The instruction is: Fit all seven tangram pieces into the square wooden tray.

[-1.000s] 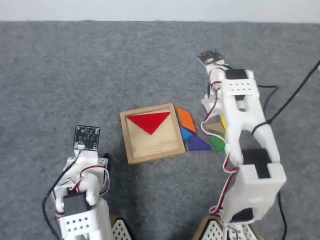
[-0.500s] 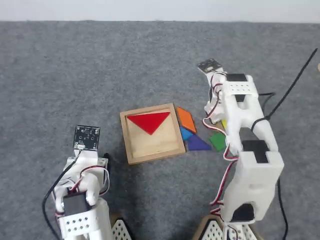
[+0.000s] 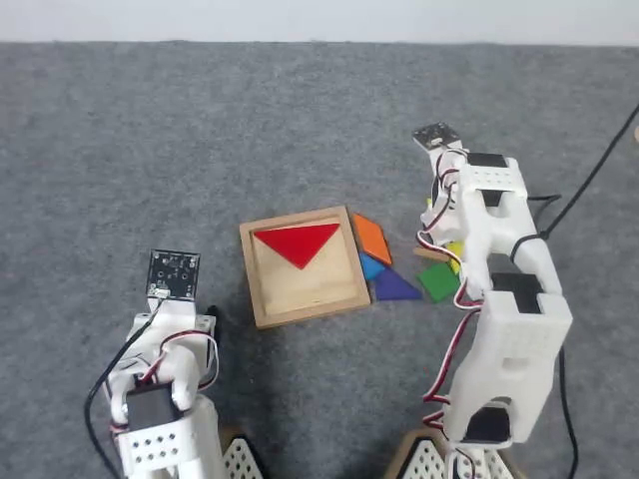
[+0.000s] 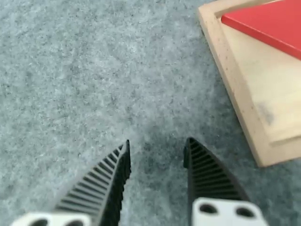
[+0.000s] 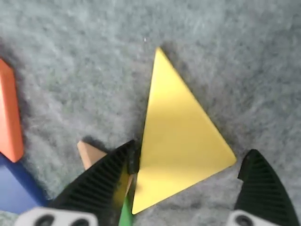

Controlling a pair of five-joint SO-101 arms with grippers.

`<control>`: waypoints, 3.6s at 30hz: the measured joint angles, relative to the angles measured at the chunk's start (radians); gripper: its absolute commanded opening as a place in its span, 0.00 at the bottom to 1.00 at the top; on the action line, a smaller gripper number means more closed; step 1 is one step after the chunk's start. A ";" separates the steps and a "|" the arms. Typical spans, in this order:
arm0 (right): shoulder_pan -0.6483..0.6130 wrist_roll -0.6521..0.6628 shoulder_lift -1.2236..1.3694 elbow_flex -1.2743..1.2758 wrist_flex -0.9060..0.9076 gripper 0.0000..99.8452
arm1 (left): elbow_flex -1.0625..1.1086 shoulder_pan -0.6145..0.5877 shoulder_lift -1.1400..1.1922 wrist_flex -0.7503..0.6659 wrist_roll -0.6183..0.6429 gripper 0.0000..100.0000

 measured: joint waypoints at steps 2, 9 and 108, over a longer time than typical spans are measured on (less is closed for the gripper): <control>-0.005 0.000 0.000 0.000 0.000 0.27 | 0.000 0.000 0.000 0.000 0.000 0.19; -0.014 0.000 0.009 -0.021 -0.006 0.25 | 0.000 0.000 0.000 0.000 0.000 0.19; -0.012 0.000 0.005 -0.012 0.061 0.15 | 0.000 0.000 0.000 0.000 0.000 0.19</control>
